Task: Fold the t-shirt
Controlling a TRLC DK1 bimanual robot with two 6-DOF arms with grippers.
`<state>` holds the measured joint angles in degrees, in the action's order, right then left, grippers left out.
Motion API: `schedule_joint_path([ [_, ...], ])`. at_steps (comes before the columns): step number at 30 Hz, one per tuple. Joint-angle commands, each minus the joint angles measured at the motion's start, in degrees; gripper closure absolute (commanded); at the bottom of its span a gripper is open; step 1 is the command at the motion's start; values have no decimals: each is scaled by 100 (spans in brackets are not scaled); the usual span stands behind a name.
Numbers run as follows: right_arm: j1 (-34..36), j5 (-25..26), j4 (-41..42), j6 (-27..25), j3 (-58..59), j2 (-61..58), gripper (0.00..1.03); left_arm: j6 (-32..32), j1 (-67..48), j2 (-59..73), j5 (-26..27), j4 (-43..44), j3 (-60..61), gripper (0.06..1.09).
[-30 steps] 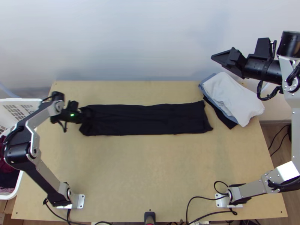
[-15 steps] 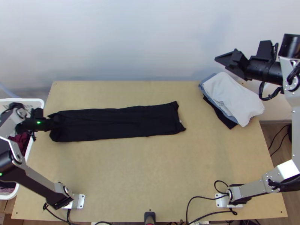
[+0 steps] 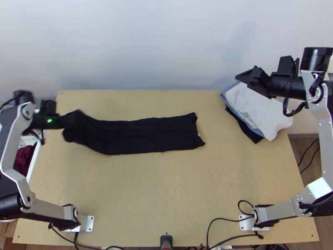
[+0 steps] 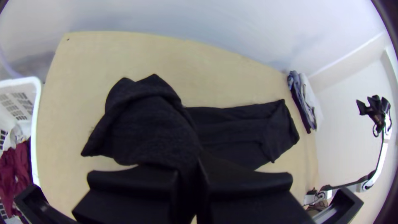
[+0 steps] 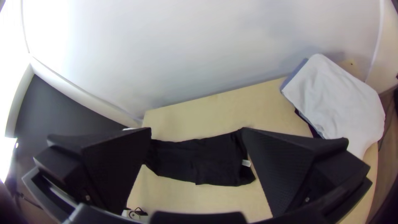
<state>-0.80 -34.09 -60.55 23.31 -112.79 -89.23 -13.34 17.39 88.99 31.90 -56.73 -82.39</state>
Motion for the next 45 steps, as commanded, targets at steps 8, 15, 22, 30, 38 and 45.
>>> schedule_joint_path([
  [8, 133, -2, 35, -204, 592, 327, 4, 1115, -1712, 250, -254, -101, -1060, 105],
  [15, 97, 227, 220, -310, 1154, 415, 4, 1572, -2855, 848, -545, -93, -1789, 105],
  [22, 89, 429, 334, -389, 1655, 565, 4, 1914, -3760, 1472, -808, -93, -2334, 105],
  [30, 89, 587, 501, -459, 2253, 776, 4, 2240, -4331, 2061, -835, -58, -2914, 104],
  [38, -8, 622, 835, -450, 3018, 943, 4, 2468, -4683, 2562, -922, -58, -3477, 105],
  [45, -228, 772, 1116, -433, 3562, 1004, 4, 2556, -4991, 2984, -966, -58, -3820, 105],
])
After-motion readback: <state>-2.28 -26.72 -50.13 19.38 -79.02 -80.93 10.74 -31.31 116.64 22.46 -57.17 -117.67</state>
